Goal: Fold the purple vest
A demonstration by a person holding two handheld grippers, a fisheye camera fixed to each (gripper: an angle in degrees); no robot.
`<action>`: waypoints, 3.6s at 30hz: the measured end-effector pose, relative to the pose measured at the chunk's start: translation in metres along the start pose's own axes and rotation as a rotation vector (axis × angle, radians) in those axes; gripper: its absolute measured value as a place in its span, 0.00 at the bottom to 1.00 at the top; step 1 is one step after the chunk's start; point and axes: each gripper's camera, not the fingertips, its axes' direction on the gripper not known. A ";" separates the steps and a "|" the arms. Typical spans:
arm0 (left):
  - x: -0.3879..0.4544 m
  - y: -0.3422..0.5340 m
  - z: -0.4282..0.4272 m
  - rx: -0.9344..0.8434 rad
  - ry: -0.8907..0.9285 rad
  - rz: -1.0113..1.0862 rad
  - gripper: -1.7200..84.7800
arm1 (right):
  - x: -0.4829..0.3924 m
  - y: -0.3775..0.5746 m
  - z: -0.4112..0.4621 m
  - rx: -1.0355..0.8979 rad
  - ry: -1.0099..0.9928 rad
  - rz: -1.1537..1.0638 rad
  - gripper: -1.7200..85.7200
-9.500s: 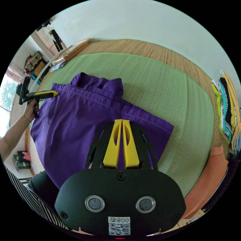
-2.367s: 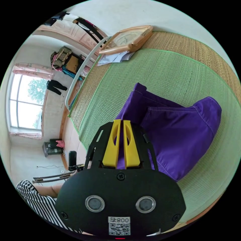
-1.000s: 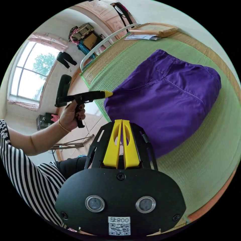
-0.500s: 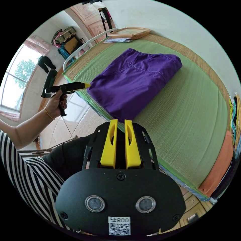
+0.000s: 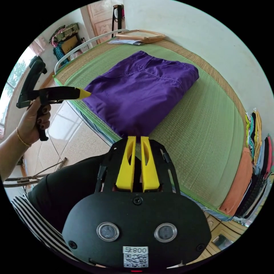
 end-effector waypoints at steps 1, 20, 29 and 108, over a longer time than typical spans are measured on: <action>0.002 0.000 0.000 -0.004 0.002 0.001 0.02 | -0.003 0.000 -0.002 -0.002 0.012 0.000 0.05; 0.040 -0.039 0.037 -0.146 -0.166 -0.018 0.02 | -0.100 0.024 0.006 -0.048 0.180 -0.199 0.02; 0.042 -0.051 0.028 -0.110 -0.165 -0.069 0.03 | -0.094 0.036 0.027 -0.060 0.114 -0.182 0.02; 0.068 -0.044 0.213 -0.223 0.416 0.041 0.03 | 0.240 0.415 0.527 0.048 -1.406 0.690 0.07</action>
